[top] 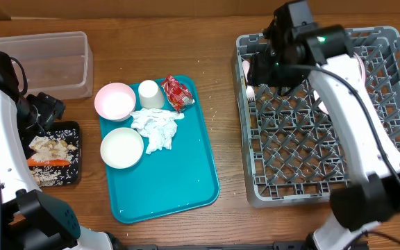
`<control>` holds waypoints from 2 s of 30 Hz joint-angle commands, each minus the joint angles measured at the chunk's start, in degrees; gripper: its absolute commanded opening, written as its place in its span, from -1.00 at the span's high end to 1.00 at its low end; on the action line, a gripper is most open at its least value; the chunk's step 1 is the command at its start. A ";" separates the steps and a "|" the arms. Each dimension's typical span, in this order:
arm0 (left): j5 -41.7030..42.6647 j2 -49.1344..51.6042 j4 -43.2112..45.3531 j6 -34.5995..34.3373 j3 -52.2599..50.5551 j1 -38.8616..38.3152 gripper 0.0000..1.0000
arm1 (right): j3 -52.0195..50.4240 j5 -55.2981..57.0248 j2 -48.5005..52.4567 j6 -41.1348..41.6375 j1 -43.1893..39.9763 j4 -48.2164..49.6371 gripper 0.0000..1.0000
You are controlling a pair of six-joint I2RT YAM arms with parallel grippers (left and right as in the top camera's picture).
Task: Sort waste into correct bins and load items into the dishwasher rack
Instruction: 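Lower the fork into the rack's back-left slot and open the right gripper, then move the left gripper over the crumpled white tissue on the teal tray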
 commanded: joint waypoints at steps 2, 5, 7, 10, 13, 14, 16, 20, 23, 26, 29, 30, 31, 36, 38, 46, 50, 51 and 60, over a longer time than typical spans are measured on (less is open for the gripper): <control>-0.57 -1.36 0.02 0.44 0.79 0.13 -0.99 | 1.53 -4.46 -3.78 2.84 3.48 -1.18 -0.40; -0.57 -1.36 0.02 0.44 0.79 0.13 -1.00 | 1.40 -0.39 -3.76 4.00 5.49 -1.70 -1.00; -0.57 -1.36 0.02 0.46 0.79 0.13 -0.99 | 1.40 4.00 -3.78 6.54 5.57 -1.86 -1.00; -0.57 -1.36 0.02 0.46 0.79 0.13 -1.00 | 1.44 10.01 -3.93 8.87 3.43 -2.36 -1.00; -0.57 -1.36 0.02 0.44 0.79 0.13 -1.00 | 1.44 12.50 -4.04 8.81 -0.72 -3.41 -1.00; -0.57 -1.36 0.02 0.44 0.79 0.13 -1.00 | 1.44 13.51 -4.04 8.81 -2.43 -3.85 -0.99; -0.57 -1.36 0.02 0.44 0.79 0.13 -1.00 | 1.44 14.27 -4.04 8.83 -6.47 -4.63 -1.00; -0.57 -1.36 0.02 0.44 0.79 0.13 -1.00 | 1.44 13.60 -4.04 8.83 -12.50 -4.92 -1.00; -0.57 -1.36 0.02 0.44 0.79 0.13 -0.99 | 1.42 10.62 -4.04 8.83 -15.89 -4.81 -1.00; -0.57 -1.36 0.02 0.44 0.79 0.13 -0.99 | 1.42 4.39 -4.02 8.83 -17.14 -4.42 -1.00; -0.57 -1.36 0.02 0.44 0.79 0.13 -1.00 | 1.42 2.03 -4.02 8.81 -17.14 -4.04 -1.00; -0.57 -1.36 0.02 0.44 0.79 0.13 -1.00 | 1.42 2.05 -4.02 8.81 -17.14 -4.04 -1.00; -0.57 -1.36 0.02 0.44 0.79 0.13 -1.00 | 1.42 2.05 -4.02 8.81 -17.14 -4.04 -0.99; -0.57 -1.36 0.02 0.44 0.79 0.13 -0.99 | 1.42 2.05 -4.02 8.81 -17.14 -4.04 -1.00; -0.02 -1.36 0.02 0.35 0.79 0.13 -1.00 | 1.42 2.03 -4.02 8.81 -17.14 -4.04 -1.00; 22.56 -1.36 -5.18 5.29 0.70 -0.37 -1.00 | 1.42 2.03 -4.04 8.81 -17.14 -4.04 -1.00; 31.39 -1.36 -4.74 16.72 0.70 -5.22 -1.00 | 1.42 2.03 -4.02 8.81 -17.14 -4.04 -1.00; 31.30 -1.36 -4.70 18.45 0.70 -7.26 -1.00 | 1.42 2.05 -4.02 8.81 -17.14 -4.04 -1.00; 24.04 -1.36 4.33 20.00 0.70 -28.20 -0.99 | 1.42 2.05 -4.02 8.81 -17.14 -4.02 -1.00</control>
